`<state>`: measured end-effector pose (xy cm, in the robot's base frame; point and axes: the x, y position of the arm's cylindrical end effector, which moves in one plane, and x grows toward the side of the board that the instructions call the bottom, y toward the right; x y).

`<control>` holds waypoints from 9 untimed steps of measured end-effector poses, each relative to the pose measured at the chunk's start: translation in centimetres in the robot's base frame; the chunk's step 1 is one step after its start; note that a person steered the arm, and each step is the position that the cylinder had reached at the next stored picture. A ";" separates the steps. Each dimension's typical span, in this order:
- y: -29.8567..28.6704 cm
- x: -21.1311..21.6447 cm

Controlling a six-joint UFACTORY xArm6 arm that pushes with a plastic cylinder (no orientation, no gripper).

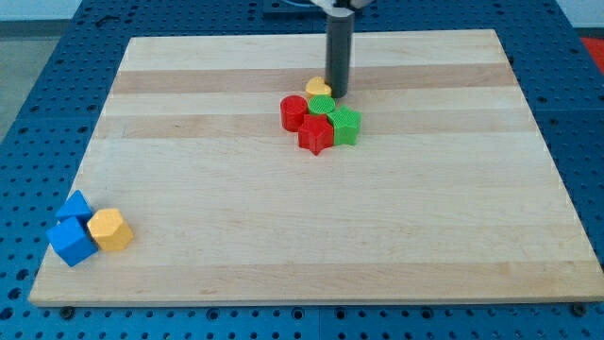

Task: Push the yellow heart closer to the yellow hexagon

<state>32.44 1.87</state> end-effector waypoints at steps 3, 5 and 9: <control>-6.7 0.0; -11.2 0.8; -7.9 5.6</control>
<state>38.02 -6.00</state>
